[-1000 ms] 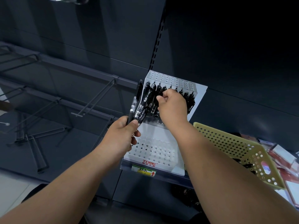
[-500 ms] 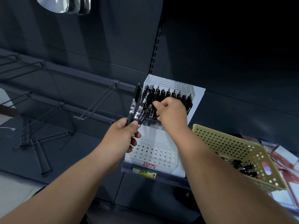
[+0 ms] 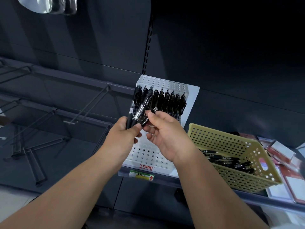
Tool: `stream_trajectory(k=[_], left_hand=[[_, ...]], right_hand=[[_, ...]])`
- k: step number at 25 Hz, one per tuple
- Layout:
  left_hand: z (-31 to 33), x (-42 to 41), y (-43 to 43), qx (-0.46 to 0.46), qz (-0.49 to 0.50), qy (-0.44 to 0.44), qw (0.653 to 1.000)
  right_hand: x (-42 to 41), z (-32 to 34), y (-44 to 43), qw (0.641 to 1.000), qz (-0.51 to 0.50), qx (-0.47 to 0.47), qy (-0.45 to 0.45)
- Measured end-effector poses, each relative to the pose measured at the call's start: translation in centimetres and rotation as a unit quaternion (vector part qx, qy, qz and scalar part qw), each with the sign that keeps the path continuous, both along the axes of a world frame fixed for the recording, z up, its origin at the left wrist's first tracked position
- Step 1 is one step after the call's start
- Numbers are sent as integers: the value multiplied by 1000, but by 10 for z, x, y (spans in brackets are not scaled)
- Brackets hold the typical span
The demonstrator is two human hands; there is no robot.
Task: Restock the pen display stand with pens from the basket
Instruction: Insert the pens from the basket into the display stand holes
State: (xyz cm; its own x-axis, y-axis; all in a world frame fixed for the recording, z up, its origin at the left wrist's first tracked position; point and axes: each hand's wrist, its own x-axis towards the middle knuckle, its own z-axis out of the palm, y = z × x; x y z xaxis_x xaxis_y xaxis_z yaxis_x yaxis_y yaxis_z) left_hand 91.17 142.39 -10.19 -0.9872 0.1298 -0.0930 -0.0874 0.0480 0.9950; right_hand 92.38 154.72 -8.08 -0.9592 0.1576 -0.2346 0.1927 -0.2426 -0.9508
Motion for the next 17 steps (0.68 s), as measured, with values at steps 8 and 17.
stream_trajectory(k=[8,17], left_hand=[[-12,-13,4,20,13,-17,1000],[-18,-25,-4,21,4,-26,999]], right_hand=[[-7,13,17,981,-113,156,17],[-44,28,30,897,-178,359,186]])
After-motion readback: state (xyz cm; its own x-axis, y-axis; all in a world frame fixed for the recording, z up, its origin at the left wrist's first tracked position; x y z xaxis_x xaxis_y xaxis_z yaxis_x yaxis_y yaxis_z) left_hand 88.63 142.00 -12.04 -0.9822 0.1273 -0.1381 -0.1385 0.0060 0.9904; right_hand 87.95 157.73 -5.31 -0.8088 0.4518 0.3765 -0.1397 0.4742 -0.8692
